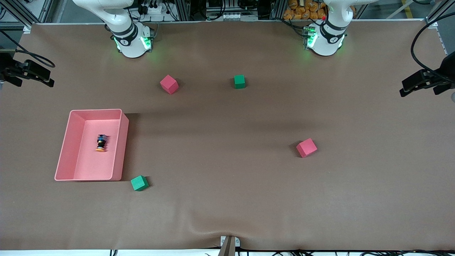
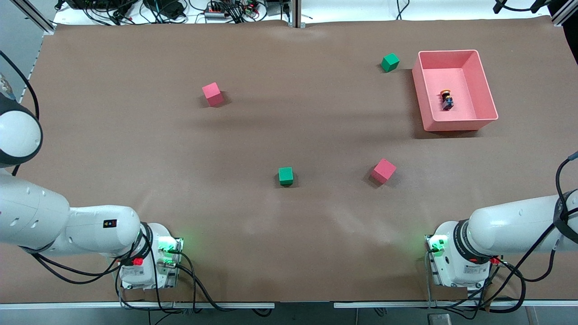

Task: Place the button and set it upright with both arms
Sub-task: 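Reach the right gripper toward the yellow button inside the pink tray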

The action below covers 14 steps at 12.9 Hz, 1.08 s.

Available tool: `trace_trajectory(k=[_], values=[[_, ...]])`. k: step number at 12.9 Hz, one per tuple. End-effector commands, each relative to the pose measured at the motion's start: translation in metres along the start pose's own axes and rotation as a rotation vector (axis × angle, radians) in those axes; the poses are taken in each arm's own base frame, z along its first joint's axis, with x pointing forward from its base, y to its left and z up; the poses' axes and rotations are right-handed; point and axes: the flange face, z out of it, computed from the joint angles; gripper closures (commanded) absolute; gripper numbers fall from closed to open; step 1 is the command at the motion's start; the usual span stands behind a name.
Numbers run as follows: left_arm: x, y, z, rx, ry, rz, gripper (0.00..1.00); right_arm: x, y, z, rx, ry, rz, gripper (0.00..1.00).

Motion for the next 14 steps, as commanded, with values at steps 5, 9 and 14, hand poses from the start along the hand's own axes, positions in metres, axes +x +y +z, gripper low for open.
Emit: trace_trajectory(k=[5, 9, 14], values=[[-0.006, 0.000, -0.006, -0.006, 0.004, -0.017, 0.00, -0.004, 0.004, -0.003, 0.009, 0.002, 0.003, 0.00], [-0.007, 0.000, -0.003, -0.007, -0.010, -0.024, 0.00, 0.025, 0.018, 0.009, -0.023, -0.013, -0.051, 0.00], [-0.007, 0.000, 0.000, -0.008, -0.017, -0.023, 0.00, 0.081, 0.034, 0.090, -0.043, -0.082, -0.075, 0.00]])
